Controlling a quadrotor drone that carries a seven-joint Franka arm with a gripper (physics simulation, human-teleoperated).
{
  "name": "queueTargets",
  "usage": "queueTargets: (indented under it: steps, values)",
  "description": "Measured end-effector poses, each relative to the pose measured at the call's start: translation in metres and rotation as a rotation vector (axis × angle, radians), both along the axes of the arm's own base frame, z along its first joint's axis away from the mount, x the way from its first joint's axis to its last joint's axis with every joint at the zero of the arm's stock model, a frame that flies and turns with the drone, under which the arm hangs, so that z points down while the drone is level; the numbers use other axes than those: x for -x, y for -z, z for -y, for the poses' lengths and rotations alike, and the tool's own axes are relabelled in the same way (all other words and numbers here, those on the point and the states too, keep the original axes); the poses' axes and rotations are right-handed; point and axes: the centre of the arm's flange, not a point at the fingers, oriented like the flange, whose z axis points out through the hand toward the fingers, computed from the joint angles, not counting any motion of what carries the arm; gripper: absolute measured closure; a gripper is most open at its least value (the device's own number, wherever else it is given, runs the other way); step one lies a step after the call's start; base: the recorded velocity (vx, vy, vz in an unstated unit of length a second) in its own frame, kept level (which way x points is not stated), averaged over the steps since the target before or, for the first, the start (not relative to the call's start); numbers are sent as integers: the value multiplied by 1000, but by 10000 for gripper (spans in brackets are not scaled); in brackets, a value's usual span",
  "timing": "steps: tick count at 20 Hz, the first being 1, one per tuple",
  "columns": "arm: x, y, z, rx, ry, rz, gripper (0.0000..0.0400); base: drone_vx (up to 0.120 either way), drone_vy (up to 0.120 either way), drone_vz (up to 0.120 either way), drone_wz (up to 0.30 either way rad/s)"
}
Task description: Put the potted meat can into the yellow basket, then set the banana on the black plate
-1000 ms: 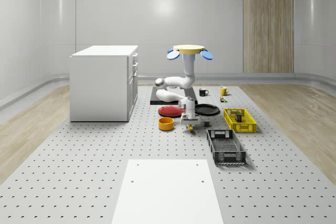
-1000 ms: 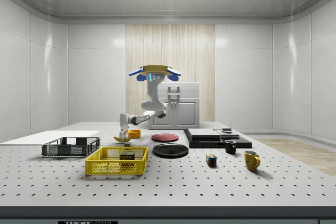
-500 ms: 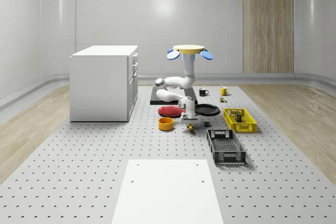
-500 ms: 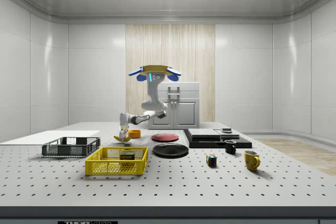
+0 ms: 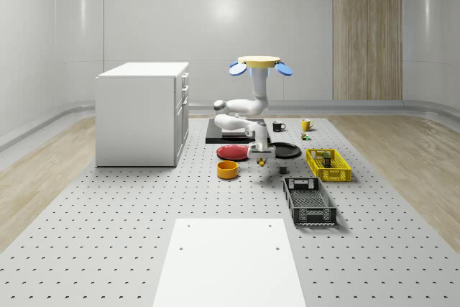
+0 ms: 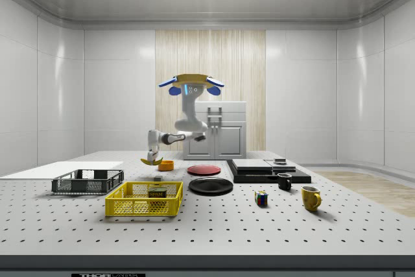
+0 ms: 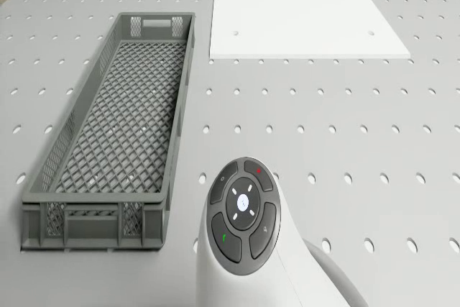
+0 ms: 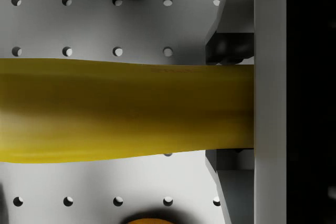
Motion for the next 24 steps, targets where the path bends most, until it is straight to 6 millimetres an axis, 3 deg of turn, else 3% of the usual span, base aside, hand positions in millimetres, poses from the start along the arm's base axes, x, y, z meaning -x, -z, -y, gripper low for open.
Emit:
queueTargets:
  steps: [4, 24]
  values:
    - [0, 4, 0, 0, 2, 0, 202, -120, 120, 100, 0]
    - [0, 7, 0, 0, 5, 0, 202, -120, 120, 0, 0]
